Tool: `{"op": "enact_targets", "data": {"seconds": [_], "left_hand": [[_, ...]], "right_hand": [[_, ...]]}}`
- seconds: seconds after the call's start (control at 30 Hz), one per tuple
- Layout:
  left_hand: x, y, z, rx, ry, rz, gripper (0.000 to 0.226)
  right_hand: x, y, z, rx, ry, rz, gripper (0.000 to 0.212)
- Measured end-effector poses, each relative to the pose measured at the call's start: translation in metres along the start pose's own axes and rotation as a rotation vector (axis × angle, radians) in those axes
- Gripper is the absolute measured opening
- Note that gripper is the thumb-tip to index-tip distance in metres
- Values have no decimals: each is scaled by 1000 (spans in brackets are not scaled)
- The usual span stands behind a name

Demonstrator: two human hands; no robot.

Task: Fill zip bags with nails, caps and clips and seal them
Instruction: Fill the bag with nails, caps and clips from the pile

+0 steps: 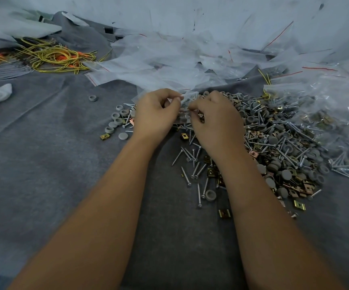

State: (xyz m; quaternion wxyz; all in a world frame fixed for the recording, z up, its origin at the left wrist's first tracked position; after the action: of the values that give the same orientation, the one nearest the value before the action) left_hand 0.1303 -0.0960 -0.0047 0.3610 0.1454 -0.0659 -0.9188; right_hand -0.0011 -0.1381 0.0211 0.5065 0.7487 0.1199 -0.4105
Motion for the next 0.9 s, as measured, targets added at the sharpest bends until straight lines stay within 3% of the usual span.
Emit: {"op": "enact_targets", "data": {"seconds": [0.2, 0.4, 0.5, 0.73, 0.9], "left_hand": [[-1, -1, 1, -3, -6, 9, 15], [-7, 2, -3, -51, -94, 84, 16], [-11, 5, -8, -88, -154, 125, 17], [-16, 8, -13, -122, -210, 167, 19], [-16, 7, -12, -128, -208, 168, 18]], "right_hand": [[-1, 2, -1, 21, 142, 22, 41], [-9, 1, 12, 173, 191, 103, 19], [-3, -1, 17, 222, 151, -5, 12], [26, -9, 15, 151, -56, -495, 28], [25, -9, 18, 169, -66, -461, 31]]}}
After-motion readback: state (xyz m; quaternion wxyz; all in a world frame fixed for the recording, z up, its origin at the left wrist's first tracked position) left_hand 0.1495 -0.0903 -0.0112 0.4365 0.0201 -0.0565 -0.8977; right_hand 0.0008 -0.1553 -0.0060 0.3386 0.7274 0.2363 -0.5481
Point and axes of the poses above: each hand's wrist, its own y-axis towards the middle knuckle, its own x-axis out of the palm, z = x × y, the point moved 7 cm from there along y, towards the middle knuckle, and after that the axes turned 9 degrees about -x, right-handed, at the moved point
